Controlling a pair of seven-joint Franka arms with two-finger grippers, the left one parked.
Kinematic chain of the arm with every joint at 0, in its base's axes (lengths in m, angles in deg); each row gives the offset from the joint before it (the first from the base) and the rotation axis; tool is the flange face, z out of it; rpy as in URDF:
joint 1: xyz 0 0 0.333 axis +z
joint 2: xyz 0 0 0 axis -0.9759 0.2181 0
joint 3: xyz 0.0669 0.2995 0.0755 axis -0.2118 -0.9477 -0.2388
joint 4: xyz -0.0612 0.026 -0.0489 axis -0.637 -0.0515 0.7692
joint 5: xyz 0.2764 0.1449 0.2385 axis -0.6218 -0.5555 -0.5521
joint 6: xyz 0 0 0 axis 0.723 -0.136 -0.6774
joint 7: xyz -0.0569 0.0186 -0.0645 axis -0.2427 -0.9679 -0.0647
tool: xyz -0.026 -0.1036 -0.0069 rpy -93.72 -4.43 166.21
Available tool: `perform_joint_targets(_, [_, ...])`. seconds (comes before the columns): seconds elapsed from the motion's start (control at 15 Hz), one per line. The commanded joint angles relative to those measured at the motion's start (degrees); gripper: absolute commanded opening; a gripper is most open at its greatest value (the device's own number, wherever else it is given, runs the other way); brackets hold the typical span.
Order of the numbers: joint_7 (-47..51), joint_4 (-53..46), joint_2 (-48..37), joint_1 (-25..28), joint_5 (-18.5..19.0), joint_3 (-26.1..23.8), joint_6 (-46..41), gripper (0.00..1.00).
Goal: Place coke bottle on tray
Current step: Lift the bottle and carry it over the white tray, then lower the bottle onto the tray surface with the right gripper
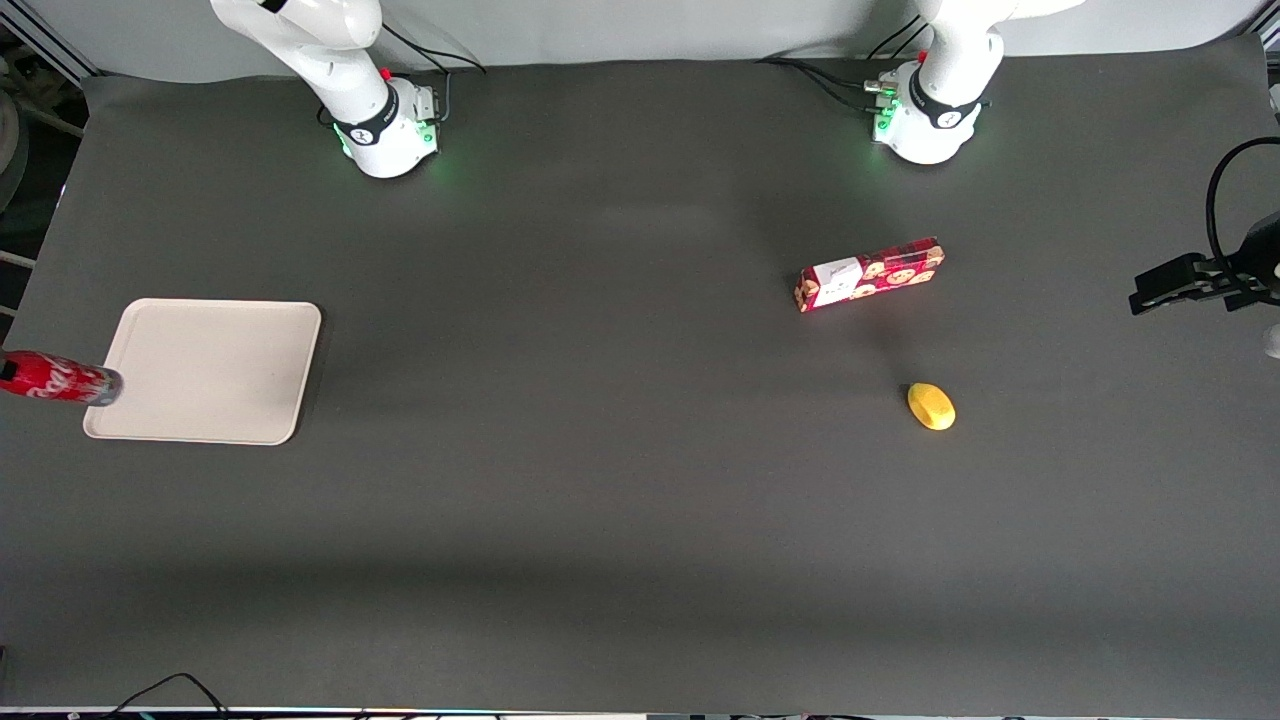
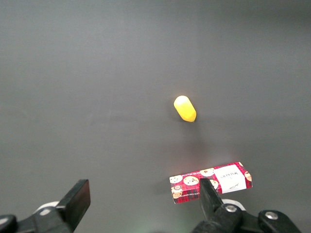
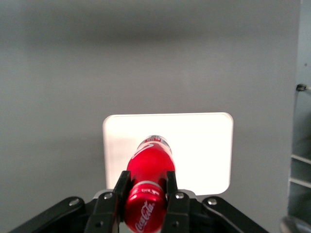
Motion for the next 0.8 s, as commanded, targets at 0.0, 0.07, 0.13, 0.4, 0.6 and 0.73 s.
perform_joint_targets(0.0, [-10.32,13.40,-4.24,-7.14,0.70,-0.68,11.09,0.00])
perform_joint_targets(0.07, [-13.05,16.30,-4.59,-8.90,0.43,-0.60,14.34,0.00])
perform_joint_targets(0.13, [-15.77,19.90,-4.86,-10.57,0.17,-0.60,18.29,0.00])
perform_joint_targets(0.4, [-24.83,29.94,-5.56,-13.22,-0.18,3.61,31.14,0.00])
perform_joint_targets(0.6, [-34.32,33.47,-4.51,-13.31,-7.81,8.36,34.50,0.00])
perform_joint_targets(0.73, [-36.88,33.47,-3.11,-13.40,-8.09,9.59,35.72,0.00])
